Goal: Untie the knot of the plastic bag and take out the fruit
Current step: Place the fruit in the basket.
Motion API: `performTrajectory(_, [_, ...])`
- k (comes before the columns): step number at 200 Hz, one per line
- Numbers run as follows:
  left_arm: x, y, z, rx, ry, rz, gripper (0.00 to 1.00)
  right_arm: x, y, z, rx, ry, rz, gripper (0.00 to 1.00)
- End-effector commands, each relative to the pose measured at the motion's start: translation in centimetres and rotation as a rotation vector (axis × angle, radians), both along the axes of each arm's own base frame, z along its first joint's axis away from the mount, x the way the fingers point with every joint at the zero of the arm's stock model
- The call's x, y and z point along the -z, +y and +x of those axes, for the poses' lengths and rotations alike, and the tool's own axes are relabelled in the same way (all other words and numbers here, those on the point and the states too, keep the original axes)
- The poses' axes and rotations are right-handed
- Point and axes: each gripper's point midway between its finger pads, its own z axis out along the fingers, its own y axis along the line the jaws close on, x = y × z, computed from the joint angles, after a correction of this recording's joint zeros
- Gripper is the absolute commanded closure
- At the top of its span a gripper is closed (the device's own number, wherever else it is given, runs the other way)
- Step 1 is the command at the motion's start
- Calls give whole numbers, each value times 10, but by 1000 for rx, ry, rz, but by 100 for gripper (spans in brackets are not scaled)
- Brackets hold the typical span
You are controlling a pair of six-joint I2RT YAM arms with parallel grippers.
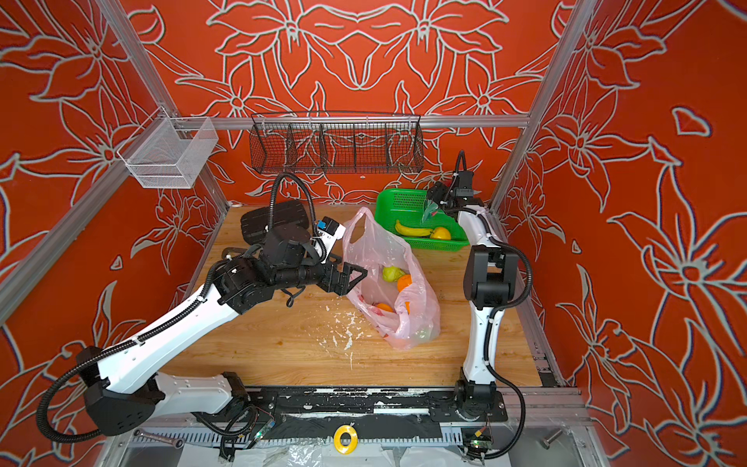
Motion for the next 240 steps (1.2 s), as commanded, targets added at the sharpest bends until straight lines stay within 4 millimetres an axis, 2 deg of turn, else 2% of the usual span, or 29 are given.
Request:
performTrajectory(1, [-7,2,0,-20,3,2,3,8,-6,11,-10,24,-21,48])
performTrajectory(34, [-2,5,3,-46,5,12,3,31,-12,22,41,67,16,45])
performTrajectory(75, [0,3,7,-58,15,16,3,62,-21,18,177,142,121,42])
performTrajectory(111, [5,6,9,-79,22,32,3,78,-24,15,186,177,161,37])
performTrajectory(136, [4,7,10,-88,19,33,3,97,-30,8,226,207,202,35])
performTrajectory(169, [4,6,11,-89,21,29,3,98,-34,4,218,220,198,27])
performTrajectory(179, [4,5,11,-89,25,24,3,94,-36,2,216,218,188,21])
performTrajectory(219, [5,6,9,-93,33,6,3,79,-42,-6,210,215,173,11])
performTrajectory(227, [5,8,9,-103,36,7,3,76,-43,-8,210,215,172,4])
performTrajectory(240, [5,11,9,-121,39,10,2,73,-45,-14,212,226,168,3])
